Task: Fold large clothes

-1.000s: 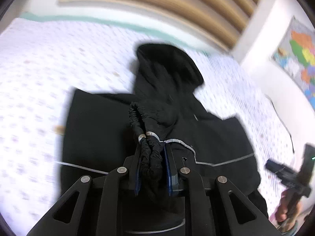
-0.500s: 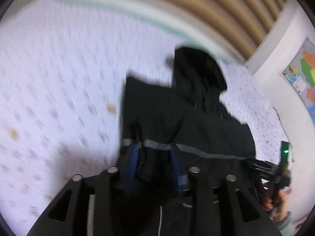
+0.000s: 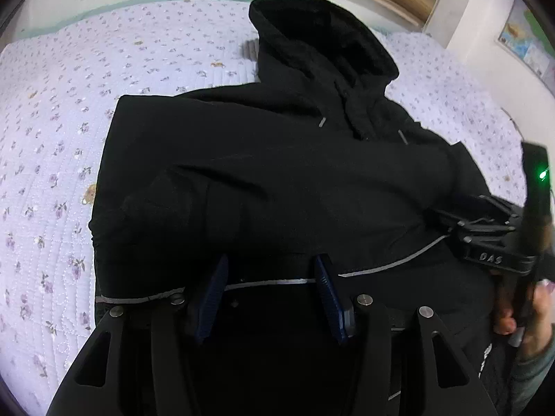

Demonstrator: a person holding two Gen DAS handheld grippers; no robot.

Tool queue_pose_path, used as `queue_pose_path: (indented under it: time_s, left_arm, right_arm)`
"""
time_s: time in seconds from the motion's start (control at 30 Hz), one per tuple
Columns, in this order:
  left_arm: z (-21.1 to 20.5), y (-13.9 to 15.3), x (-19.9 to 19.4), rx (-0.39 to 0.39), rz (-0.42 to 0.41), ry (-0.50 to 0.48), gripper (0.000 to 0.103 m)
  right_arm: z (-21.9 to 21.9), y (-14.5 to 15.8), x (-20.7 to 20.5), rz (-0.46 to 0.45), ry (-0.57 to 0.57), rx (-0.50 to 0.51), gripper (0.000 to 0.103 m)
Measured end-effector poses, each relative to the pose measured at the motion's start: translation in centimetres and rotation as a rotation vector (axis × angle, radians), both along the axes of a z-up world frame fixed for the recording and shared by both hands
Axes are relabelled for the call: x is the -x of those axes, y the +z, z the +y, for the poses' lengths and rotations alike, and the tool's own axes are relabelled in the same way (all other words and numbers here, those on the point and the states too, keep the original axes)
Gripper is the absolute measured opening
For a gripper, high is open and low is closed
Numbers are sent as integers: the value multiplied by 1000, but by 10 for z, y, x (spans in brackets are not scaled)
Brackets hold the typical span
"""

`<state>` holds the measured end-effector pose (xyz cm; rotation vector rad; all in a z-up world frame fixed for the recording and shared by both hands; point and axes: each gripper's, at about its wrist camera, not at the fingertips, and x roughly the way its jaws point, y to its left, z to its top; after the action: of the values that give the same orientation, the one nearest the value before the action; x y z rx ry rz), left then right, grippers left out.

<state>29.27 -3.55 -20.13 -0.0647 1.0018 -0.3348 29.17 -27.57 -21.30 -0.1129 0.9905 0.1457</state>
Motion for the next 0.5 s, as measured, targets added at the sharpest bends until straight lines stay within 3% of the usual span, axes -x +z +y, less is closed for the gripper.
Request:
queue_pose_path:
  time_s: [0.17, 0.33, 0.4, 0.5]
  left_arm:
    - [-6, -3, 6, -48, -30, -6, 53]
    - [-6, 5, -9, -41, 68, -4, 53]
    - [-5, 24, -10, -31, 112, -18, 53]
    - [2, 67, -10, -10, 101, -33, 53]
  right_arm:
    - [3, -5, 11, -71, 16, -16, 82]
    - [2, 6, -5, 78, 16, -30, 82]
    - [-2, 19, -9, 159, 17, -51, 82]
    - [-18, 59, -13, 173, -6, -102, 81]
